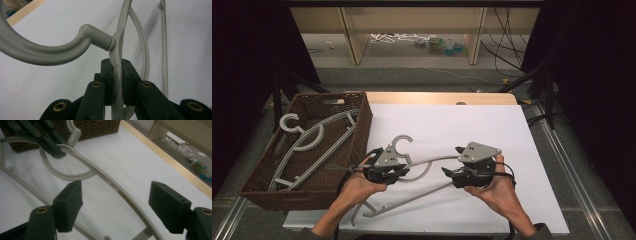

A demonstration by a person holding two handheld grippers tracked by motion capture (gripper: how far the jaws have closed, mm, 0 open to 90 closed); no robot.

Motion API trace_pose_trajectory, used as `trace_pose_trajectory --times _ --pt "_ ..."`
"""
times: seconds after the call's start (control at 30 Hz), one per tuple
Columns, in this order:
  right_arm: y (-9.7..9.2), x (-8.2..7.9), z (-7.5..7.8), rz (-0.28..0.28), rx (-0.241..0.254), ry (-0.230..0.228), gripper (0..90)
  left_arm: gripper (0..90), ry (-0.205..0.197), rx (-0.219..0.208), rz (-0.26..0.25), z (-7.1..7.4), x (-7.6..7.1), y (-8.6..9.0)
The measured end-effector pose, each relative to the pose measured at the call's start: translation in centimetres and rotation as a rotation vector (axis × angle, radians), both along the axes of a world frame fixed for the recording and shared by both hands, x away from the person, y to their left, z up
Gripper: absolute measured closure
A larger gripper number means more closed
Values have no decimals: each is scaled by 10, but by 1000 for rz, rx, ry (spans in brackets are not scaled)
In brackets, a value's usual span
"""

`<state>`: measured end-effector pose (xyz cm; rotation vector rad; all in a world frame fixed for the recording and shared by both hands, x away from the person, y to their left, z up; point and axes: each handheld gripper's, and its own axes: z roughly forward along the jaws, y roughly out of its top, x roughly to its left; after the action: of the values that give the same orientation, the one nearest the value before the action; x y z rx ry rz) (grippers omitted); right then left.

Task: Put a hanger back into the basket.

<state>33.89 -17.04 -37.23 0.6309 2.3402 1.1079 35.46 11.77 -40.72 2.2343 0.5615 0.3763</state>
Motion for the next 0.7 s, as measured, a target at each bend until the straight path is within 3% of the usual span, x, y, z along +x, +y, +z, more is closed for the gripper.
trace_pose_trajectory --times 0.07,0.2,0.47,0.5,0.53,0.57,0.7 --pt "-3 -1 -1 -25 46 19 265 819 9 -16 14 2 1 4" --pt "-10 -3 -3 -48 101 12 228 819 17 -50 51 7 2 11" --pt "-17 -11 -8 -78 177 -44 220 819 12 -122 115 20 4 29" --pt "-18 -12 -9 -82 181 -52 220 819 19 -157 126 22 4 31" --pt "-20 -14 -10 -81 191 -56 219 819 19 -150 125 23 4 33" --pt "-20 -14 -11 -86 191 -61 217 819 22 -176 139 25 4 34" --pt "-24 -18 -18 -92 202 -31 210 819 32 -213 144 35 3 40"
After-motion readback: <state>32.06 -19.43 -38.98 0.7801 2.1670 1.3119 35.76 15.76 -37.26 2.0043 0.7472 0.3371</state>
